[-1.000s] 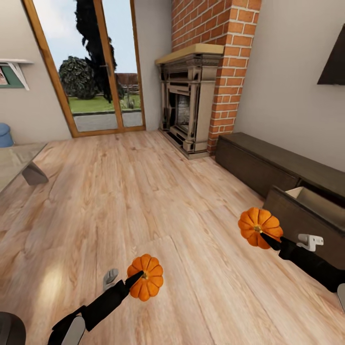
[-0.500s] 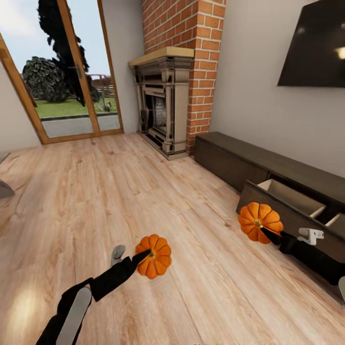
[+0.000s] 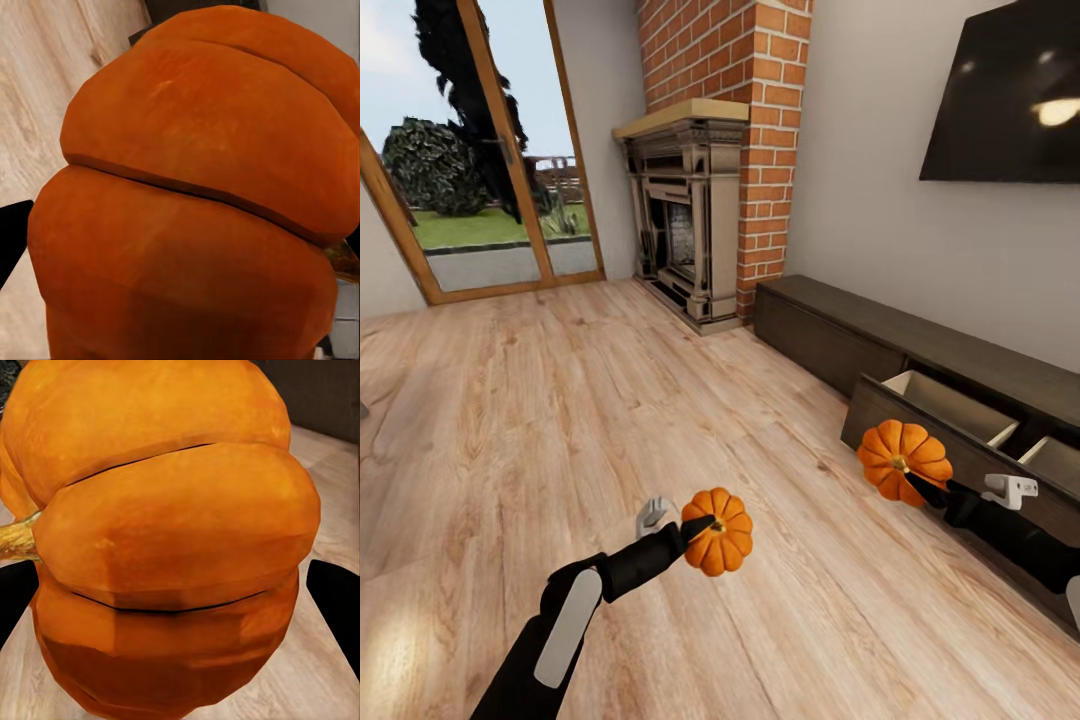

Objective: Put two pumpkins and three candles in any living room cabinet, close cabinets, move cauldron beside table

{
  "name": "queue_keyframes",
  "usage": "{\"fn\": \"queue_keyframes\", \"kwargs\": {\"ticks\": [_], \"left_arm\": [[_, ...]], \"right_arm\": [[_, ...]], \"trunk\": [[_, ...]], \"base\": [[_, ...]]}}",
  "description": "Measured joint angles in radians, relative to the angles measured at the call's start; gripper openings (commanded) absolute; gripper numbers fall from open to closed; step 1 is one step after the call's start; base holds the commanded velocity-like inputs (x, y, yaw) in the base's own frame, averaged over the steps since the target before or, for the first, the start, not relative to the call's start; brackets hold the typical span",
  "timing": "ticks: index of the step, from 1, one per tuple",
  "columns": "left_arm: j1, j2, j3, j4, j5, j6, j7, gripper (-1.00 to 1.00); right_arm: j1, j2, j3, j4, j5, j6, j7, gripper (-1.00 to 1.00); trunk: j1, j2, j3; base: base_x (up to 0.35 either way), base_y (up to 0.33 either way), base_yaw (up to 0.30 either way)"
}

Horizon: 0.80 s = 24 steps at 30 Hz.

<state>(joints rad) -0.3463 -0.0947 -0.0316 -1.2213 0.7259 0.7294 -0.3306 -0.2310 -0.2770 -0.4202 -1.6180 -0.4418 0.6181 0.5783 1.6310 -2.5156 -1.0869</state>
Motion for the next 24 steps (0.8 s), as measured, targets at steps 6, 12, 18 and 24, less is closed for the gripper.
{"fn": "queue_keyframes", "kwargs": {"ticks": [6, 12, 18, 24], "left_arm": [[0.0, 0.002, 0.0, 0.007, -0.006, -0.004, 0.0, -1.0], [0.0, 0.002, 0.0, 0.007, -0.008, -0.005, -0.001, -1.0], [0.0, 0.012, 0.007, 0.007, 0.002, -0.002, -0.016, -1.0], [0.0, 0.014, 0.009, 0.007, -0.001, -0.002, -0.013, -1.0]], "right_arm": [[-0.001, 0.002, 0.001, 0.0, 0.0, -0.011, 0.0, -1.0], [0.0, 0.001, 0.001, 0.001, 0.001, -0.017, -0.001, -1.0], [-0.007, -0.069, -0.001, -0.001, -0.003, 0.179, 0.029, -1.0], [-0.012, -0.107, 0.001, -0.002, -0.006, 0.216, 0.034, -1.0]], "trunk": [[0.0, 0.0, 0.0], [0.0, 0.0, 0.0], [0.0, 0.0, 0.001], [-0.001, 0.0, 0.005]], "base": [[0.0, 0.0, 0.0], [0.0, 0.0, 0.0], [0.0, 0.0, -0.2], [0.0, 0.0, -0.291]]}}
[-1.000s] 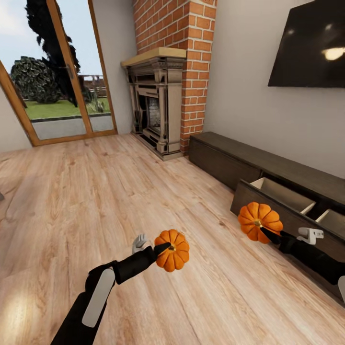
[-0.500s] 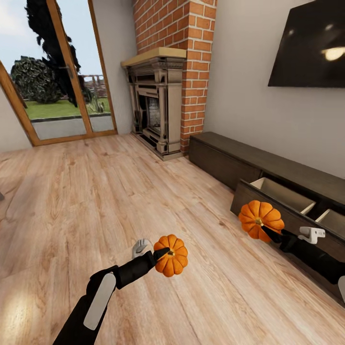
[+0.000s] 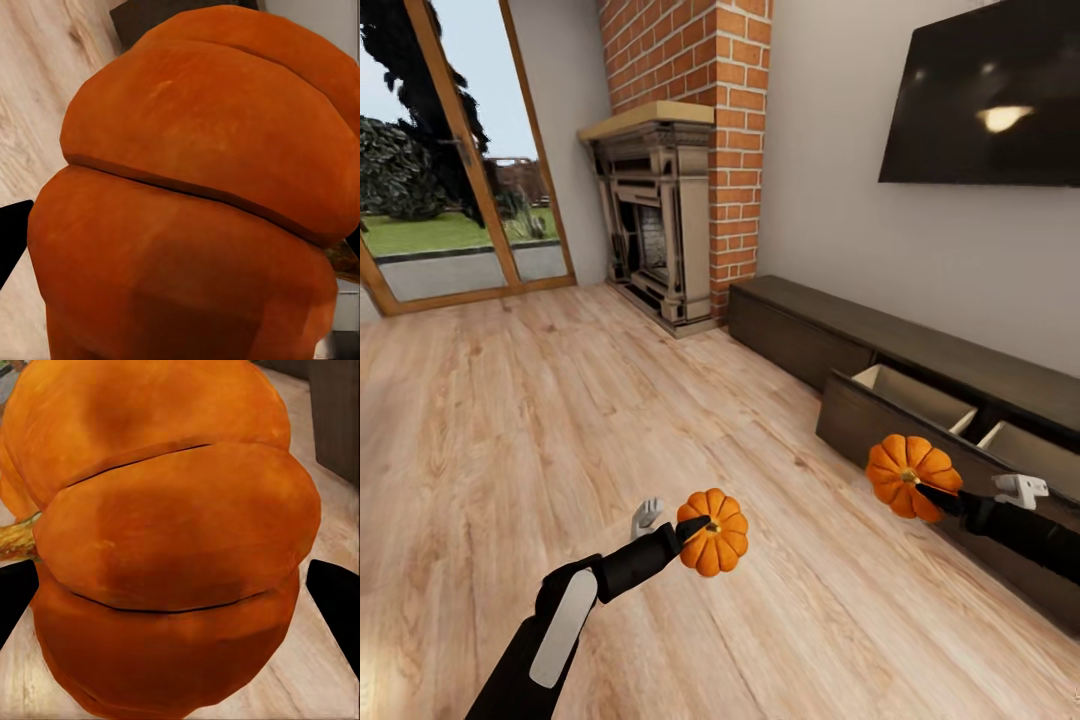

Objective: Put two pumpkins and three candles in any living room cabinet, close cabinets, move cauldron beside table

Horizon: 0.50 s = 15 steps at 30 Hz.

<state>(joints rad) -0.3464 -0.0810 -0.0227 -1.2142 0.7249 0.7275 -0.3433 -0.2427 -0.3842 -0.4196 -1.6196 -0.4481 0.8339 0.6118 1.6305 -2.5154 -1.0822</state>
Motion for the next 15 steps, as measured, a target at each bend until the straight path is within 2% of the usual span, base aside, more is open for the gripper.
{"fn": "queue_keyframes", "kwargs": {"ticks": [3, 4, 5, 6, 8, 12, 15], "left_arm": [[0.0, 0.0, 0.0, 0.0, -0.001, 0.0, 0.005, -1.0], [0.0, -0.003, -0.001, 0.0, 0.0, 0.001, 0.008, -1.0], [0.0, -0.009, -0.004, -0.002, 0.005, 0.002, 0.013, -1.0], [0.0, -0.011, -0.005, -0.005, 0.008, 0.003, 0.014, -1.0], [-0.001, -0.02, -0.01, -0.019, 0.01, 0.005, 0.025, -1.0], [-0.004, -0.03, -0.012, -0.056, 0.015, 0.014, 0.032, -1.0], [-0.009, -0.034, -0.012, -0.096, 0.009, 0.018, 0.035, -1.0]], "right_arm": [[-0.001, -0.002, 0.0, 0.0, -0.001, 0.011, 0.0, -1.0], [-0.002, -0.003, 0.0, 0.0, -0.002, 0.042, 0.0, -1.0], [-0.007, -0.023, 0.0, 0.0, -0.002, 0.094, -0.001, -1.0], [-0.007, -0.025, -0.001, 0.0, 0.01, 0.094, -0.001, -1.0], [-0.008, -0.029, -0.001, 0.0, -0.006, 0.103, -0.001, -1.0], [-0.008, -0.035, -0.001, 0.0, -0.001, 0.097, 0.0, -1.0], [-0.007, -0.064, -0.002, 0.0, 0.003, 0.096, 0.013, -1.0]], "trunk": [[-0.001, 0.001, 0.012], [-0.002, 0.001, 0.015], [-0.002, 0.001, 0.019], [-0.003, 0.001, 0.023], [-0.004, 0.002, 0.031], [-0.005, 0.003, 0.046], [-0.007, 0.004, 0.058]], "base": [[0.0, 0.0, -0.297], [0.0, 0.0, -0.297], [0.0, 0.0, -0.298], [0.0, 0.0, -0.298], [0.0, 0.0, -0.298], [0.0, 0.0, -0.298], [0.0, 0.0, -0.298]]}}
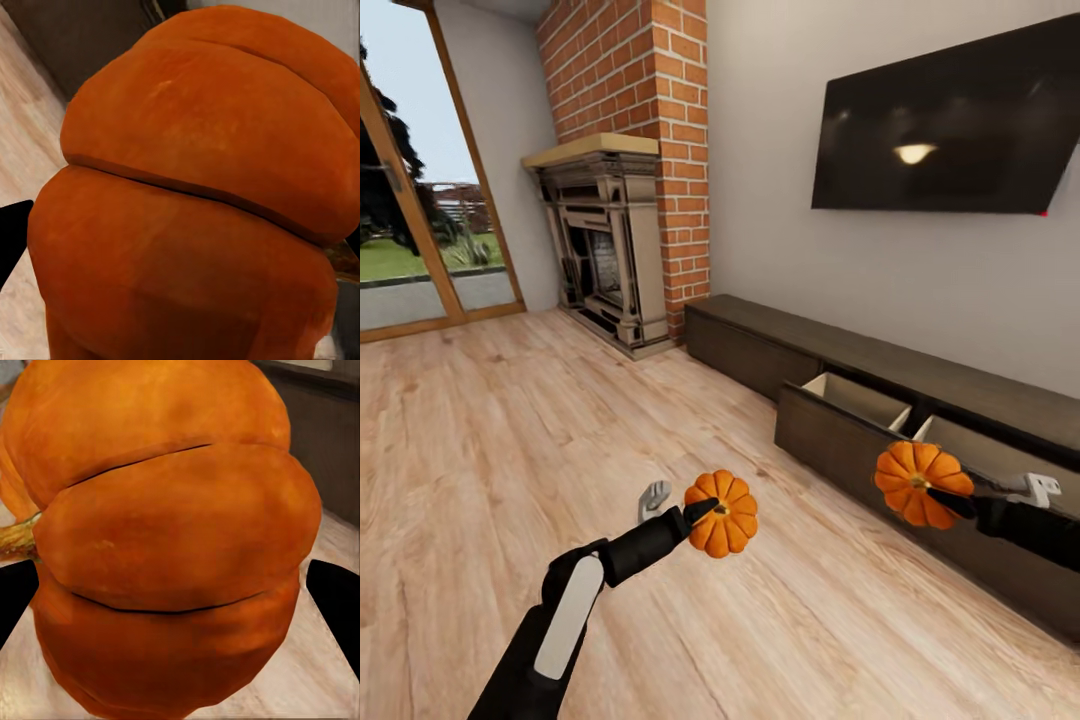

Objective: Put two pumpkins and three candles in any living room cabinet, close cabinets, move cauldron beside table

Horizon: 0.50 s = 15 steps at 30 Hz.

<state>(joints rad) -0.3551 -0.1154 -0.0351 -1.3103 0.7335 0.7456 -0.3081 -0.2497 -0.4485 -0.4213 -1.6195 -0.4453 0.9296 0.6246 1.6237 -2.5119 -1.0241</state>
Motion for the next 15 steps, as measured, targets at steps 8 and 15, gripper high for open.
{"fn": "queue_keyframes", "kwargs": {"ticks": [8, 15], "left_arm": [[-0.304, -0.042, -0.112, 0.154, 0.209, 0.076, 0.203, -1.0], [-0.341, -0.041, -0.218, 0.234, 0.262, -0.028, 0.226, -1.0]], "right_arm": [[-0.044, -0.079, -0.102, 0.007, -0.008, 0.078, 0.055, -1.0], [-0.103, -0.098, -0.149, 0.021, -0.004, 0.111, -0.114, -1.0]], "trunk": [[-0.004, 0.002, 0.031], [-0.007, 0.004, 0.057]], "base": [[0.0, 0.0, -0.298], [0.0, 0.0, -0.299]]}}
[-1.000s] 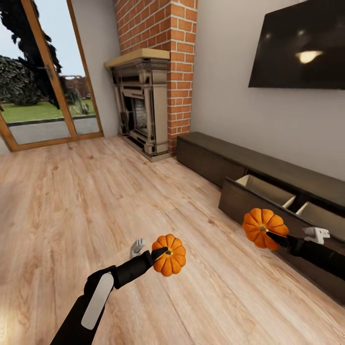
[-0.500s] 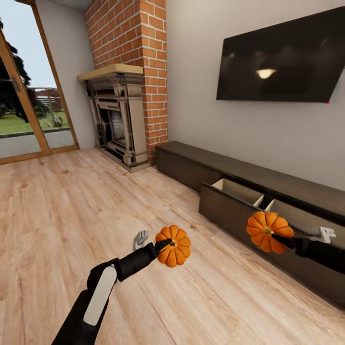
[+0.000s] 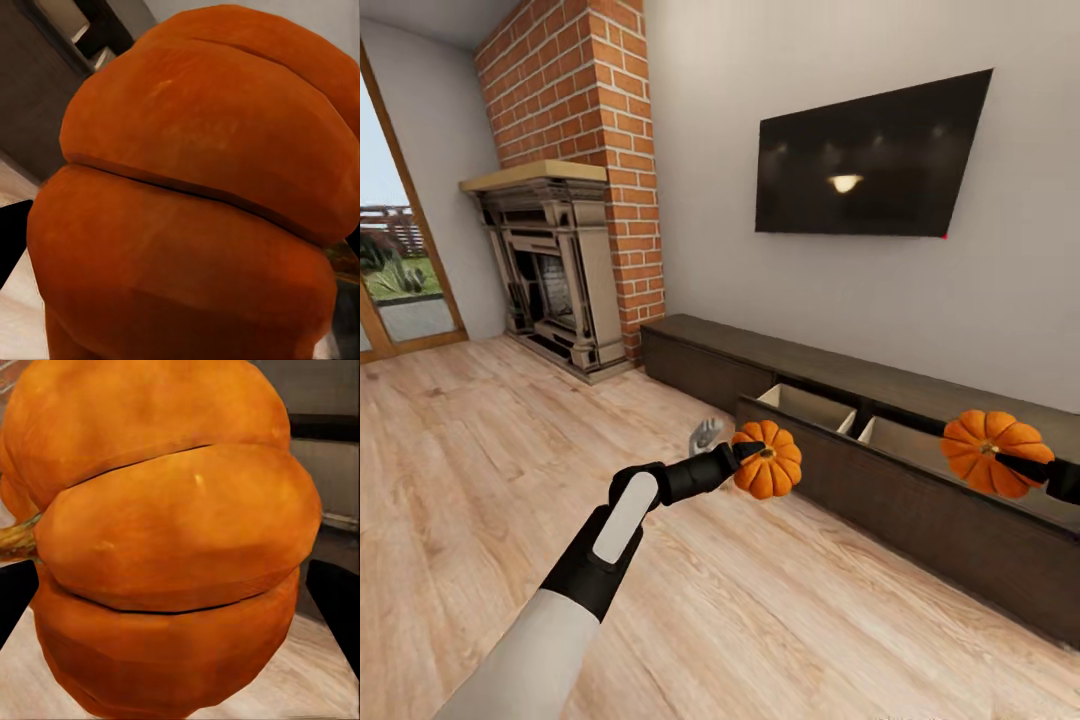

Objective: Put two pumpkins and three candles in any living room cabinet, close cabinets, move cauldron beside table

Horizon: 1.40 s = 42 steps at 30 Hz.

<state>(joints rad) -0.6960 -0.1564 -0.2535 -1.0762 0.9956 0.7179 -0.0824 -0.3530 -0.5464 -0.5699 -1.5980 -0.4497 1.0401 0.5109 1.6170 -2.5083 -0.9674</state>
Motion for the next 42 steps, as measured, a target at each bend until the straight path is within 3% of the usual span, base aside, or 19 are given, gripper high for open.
{"fn": "queue_keyframes", "kwargs": {"ticks": [10, 12, 14, 17, 19, 23, 32, 37, 42], "left_arm": [[0.023, 0.008, -0.008, 0.007, 0.009, -0.023, 0.0, -1.0], [-0.02, 0.008, -0.001, 0.035, 0.019, -0.021, 0.001, -1.0], [-0.039, 0.01, 0.0, 0.062, 0.02, -0.02, 0.001, -1.0], [-0.044, 0.013, 0.0, 0.094, 0.022, -0.026, 0.002, -1.0], [-0.033, 0.018, 0.001, 0.11, 0.022, -0.028, 0.002, -1.0], [-0.025, 0.023, 0.0, 0.119, 0.031, -0.029, 0.001, -1.0], [-0.023, 0.026, 0.0, 0.122, 0.033, -0.029, 0.001, -1.0], [-0.023, 0.026, 0.002, 0.122, 0.036, -0.028, 0.0, -1.0], [-0.022, 0.027, 0.003, 0.122, 0.035, -0.028, 0.0, -1.0]], "right_arm": [[0.0, 0.008, 0.004, 0.006, -0.005, 0.001, -0.015, -1.0], [0.0, 0.009, 0.009, 0.028, 0.002, 0.001, -0.018, -1.0], [0.0, 0.01, 0.026, 0.039, -0.004, 0.002, -0.017, -1.0], [0.0, 0.019, 0.109, 0.045, -0.023, 0.003, -0.017, -1.0], [0.001, 0.024, 0.166, 0.049, -0.01, 0.003, -0.016, -1.0], [0.0, 0.024, 0.202, 0.054, -0.009, 0.003, -0.015, -1.0], [0.0, 0.025, 0.211, 0.054, -0.006, 0.002, -0.014, -1.0], [0.002, 0.026, 0.213, 0.003, -0.003, 0.003, -0.023, -1.0], [0.003, 0.025, 0.209, -0.005, 0.003, 0.003, -0.023, -1.0]], "trunk": [[-0.005, 0.002, 0.032], [-0.005, 0.003, 0.038], [-0.006, 0.003, 0.044], [-0.008, 0.004, 0.054], [-0.008, 0.005, 0.06], [-0.01, 0.005, 0.07], [-0.014, 0.007, 0.092], [-0.017, 0.009, 0.109], [-0.035, 0.041, 0.119]], "base": [[0.0, 0.0, -0.274], [0.0, 0.0, -0.271], [0.0, 0.0, -0.272], [0.0, 0.0, -0.266], [0.0, 0.0, -0.208], [0.0, 0.0, -0.138], [0.0, 0.0, -0.087], [0.0, 0.0, -0.01], [0.0, 0.0, 0.0]]}}
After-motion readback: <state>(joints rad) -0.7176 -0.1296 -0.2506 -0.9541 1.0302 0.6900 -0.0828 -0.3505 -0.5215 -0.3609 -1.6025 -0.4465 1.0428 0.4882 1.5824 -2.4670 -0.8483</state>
